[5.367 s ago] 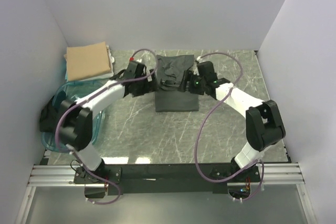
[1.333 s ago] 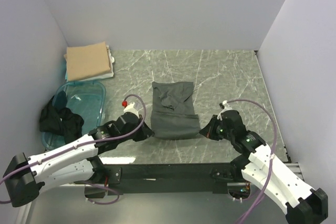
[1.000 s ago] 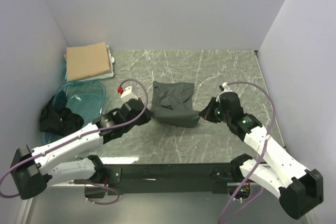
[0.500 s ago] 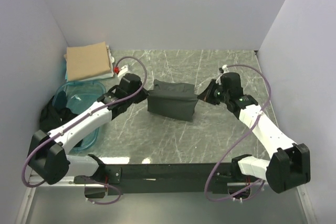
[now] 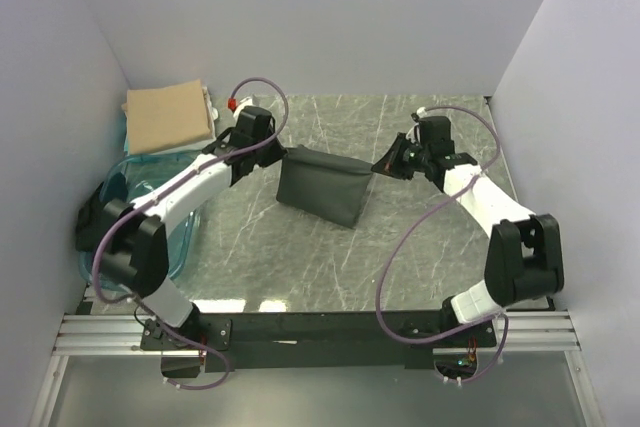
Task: Fold and stack the t-shirts
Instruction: Fold the tshirt
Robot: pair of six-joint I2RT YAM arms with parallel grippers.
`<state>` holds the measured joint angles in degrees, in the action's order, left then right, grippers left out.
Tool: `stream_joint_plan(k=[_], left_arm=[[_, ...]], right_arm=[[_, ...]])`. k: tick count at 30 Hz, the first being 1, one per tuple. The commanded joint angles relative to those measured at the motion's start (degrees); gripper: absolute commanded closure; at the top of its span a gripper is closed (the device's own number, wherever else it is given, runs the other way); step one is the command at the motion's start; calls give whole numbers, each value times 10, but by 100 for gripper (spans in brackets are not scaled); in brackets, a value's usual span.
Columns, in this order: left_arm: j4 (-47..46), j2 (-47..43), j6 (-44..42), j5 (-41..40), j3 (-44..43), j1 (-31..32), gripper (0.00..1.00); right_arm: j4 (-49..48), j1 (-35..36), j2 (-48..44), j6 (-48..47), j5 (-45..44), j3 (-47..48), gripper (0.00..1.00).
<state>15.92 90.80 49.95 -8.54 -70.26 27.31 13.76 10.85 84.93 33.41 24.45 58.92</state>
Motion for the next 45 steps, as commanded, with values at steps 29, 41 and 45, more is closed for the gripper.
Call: stream_joint_plan(k=[29, 41, 45], left_arm=[[2, 249, -100, 168, -270, -62, 1], [-108, 162, -45, 216, -37, -25, 1], [-126, 169, -36, 227, -4, -20, 1]], right_arm=[[-28, -43, 211, -26, 9, 224, 15], [-154, 81, 103, 63, 51, 9, 14], [-160, 116, 134, 63, 61, 13, 14]])
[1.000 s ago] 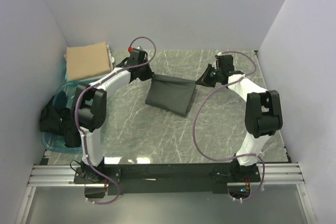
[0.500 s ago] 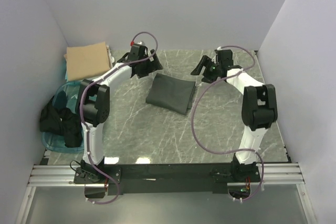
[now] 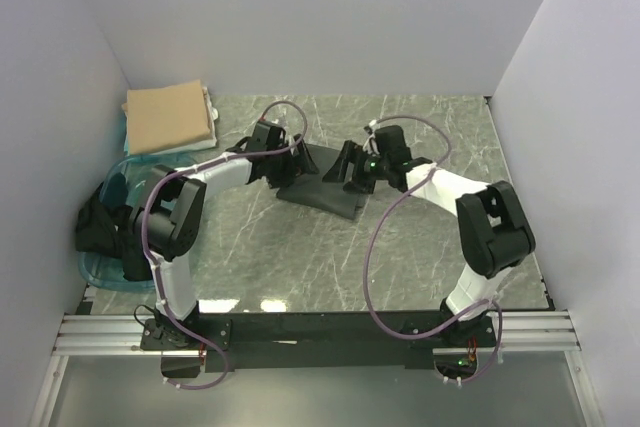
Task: Fold and stack the t-shirts
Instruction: Fold the tshirt
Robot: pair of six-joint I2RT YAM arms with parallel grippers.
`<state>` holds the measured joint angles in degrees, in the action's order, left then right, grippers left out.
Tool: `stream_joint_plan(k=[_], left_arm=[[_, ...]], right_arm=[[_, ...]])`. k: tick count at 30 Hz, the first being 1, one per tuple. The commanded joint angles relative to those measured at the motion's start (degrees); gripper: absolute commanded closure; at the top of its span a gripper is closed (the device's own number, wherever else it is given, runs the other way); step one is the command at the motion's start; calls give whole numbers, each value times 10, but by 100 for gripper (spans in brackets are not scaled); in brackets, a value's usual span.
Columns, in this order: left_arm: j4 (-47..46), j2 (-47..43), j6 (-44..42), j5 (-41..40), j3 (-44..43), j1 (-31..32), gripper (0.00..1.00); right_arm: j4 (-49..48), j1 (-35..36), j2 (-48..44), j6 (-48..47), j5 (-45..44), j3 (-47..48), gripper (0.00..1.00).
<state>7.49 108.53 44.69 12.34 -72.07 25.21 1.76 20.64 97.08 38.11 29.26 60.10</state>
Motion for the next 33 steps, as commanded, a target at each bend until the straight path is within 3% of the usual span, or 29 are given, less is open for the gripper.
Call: stream_joint_plan(k=[1, 8, 18, 24, 33], left_arm=[[-41, -5, 16, 13, 19, 3, 1], [-31, -15, 22, -13, 88, 26, 1], [-20, -119, 59, -69, 211, 93, 1], [45, -186, 56, -122, 193, 97, 1], [93, -249, 66, -212, 183, 87, 1]], right_arm=[[-29, 18, 25, 15, 11, 1, 14], [-22, 16, 33, 12, -23, -39, 14], [11, -3, -7, -34, -65, -128, 14], [53, -3, -76, -74, -80, -113, 13], [169, -10, -277, -87, -262, -82, 11]])
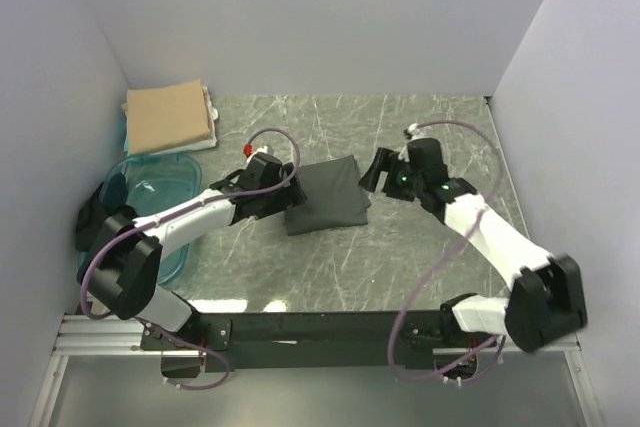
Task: Fold and stack the t-shirts
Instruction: Fold the tshirt, then neatly place the folded tshirt to the corner
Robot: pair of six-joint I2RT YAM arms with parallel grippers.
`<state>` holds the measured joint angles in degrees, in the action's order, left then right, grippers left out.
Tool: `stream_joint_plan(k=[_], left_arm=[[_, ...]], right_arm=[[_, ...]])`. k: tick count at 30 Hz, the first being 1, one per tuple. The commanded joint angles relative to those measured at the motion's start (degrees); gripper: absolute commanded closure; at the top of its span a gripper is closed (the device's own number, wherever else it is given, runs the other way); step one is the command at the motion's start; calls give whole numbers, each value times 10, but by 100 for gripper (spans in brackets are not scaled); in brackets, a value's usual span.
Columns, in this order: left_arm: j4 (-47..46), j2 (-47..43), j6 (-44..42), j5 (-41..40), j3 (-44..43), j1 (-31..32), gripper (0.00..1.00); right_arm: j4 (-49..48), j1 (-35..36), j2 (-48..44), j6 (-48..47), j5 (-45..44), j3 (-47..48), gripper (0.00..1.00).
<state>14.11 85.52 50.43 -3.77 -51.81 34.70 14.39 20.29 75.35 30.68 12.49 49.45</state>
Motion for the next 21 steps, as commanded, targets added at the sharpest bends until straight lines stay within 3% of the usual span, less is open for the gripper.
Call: stream_joint_plan(k=[1, 6, 12, 21], left_arm=[[27, -15, 11, -52, -21, -13, 1], [0, 41, -2, -10, -38, -58, 1], [-6, 126, -21, 10, -104, -61, 2], [12, 236, -34, 39, -168, -44, 23]], right_arm=[[55, -7, -94, -10, -113, 23, 11], [79, -8, -214, 4, -248, -8, 9], [79, -10, -302, 8, -309, -61, 1], [89, -10, -319, -9, -343, -86, 0]])
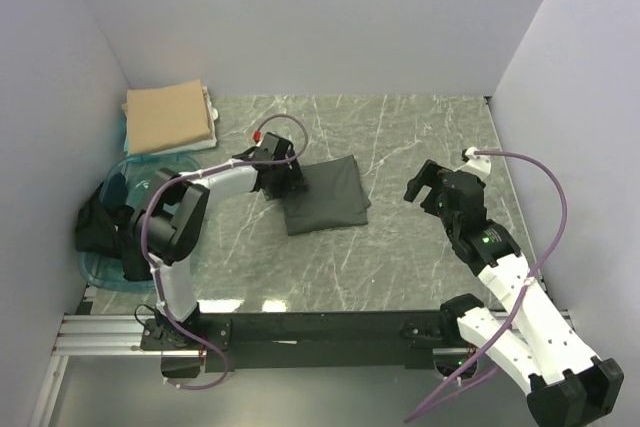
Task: Fold and stack the t-shirts
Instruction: Neatly place the folded tshirt to the corner
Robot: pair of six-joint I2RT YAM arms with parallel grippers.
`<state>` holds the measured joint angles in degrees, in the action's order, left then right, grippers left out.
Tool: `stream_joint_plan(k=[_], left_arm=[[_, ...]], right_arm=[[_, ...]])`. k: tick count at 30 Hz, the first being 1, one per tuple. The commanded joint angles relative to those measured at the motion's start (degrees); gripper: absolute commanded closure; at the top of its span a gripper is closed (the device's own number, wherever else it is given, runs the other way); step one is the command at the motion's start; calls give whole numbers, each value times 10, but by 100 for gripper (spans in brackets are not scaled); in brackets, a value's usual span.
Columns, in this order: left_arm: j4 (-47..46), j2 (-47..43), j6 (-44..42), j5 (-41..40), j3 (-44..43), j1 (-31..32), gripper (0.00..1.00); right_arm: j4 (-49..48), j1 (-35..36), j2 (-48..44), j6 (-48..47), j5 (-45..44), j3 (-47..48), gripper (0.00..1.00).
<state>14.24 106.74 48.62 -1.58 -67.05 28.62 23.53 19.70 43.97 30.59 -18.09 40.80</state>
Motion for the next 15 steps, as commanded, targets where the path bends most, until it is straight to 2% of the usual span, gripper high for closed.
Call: stream_joint_plan(k=[1, 3, 4, 6, 8, 9, 10, 12, 15], left_arm=[[16, 29, -19, -2, -25, 23, 28], [34, 41, -21, -32, -33, 40, 32], [40, 44, -26, -40, -39, 45, 39], [48, 53, -26, -60, -43, 56, 45], [61, 62, -28, -71, -53, 58, 56], [67, 65, -28, -80, -57, 59, 63], [80, 72, -28, -88, -67, 59, 79], [97, 79, -31, -108, -83, 59, 99], [126, 88, -46, -135, -113, 59, 99]], right_arm=[[-3, -5, -5, -7, -41, 0, 0], [-6, -5, -3, -8, -46, -2, 0], [-9, -5, -2, -10, -44, -2, 0], [-12, -5, 1, -11, -46, -5, 0], [-16, -5, 2, -14, -45, -5, 0], [-16, -5, 4, -15, -45, -5, 0], [-16, -5, 5, -18, -45, -6, 0], [-19, -6, 6, -18, -47, -9, 0], [-23, -7, 5, -21, -46, -14, 0]])
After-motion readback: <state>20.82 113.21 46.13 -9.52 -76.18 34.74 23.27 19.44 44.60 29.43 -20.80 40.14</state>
